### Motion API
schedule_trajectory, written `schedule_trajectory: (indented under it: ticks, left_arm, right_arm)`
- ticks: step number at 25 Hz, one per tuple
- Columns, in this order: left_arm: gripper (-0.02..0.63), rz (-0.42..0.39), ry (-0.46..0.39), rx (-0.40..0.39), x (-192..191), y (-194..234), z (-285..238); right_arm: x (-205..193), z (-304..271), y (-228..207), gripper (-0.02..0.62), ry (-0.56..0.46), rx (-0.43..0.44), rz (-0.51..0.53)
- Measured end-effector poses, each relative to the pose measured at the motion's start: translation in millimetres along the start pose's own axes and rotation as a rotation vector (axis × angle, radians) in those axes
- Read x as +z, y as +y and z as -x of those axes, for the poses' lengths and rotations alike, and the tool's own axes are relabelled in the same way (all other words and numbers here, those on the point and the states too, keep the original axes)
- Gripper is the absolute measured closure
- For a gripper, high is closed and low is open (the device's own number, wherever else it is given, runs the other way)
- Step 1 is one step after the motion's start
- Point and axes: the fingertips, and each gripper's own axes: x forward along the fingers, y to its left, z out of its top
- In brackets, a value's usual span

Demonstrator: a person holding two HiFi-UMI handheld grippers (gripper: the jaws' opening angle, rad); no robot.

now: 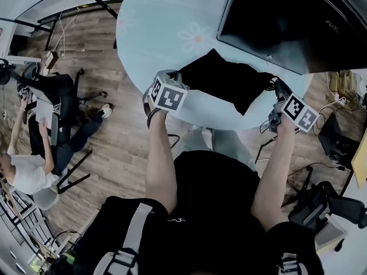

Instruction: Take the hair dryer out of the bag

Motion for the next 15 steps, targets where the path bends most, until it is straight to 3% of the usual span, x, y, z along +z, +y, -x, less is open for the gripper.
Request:
schedule_trajectory:
  ticks: [8, 15]
  left_arm:
    - [0.595, 0.030, -0.017, 0.081, 9, 16, 6]
    - [0.595, 0.067, -0.035, 0.211, 15, 53, 27]
  right_arm:
    - [24, 17, -28, 0.565, -0.057, -0.053, -0.027]
    - [51, 18, -34, 0.566, -0.103, -0.066, -0.024]
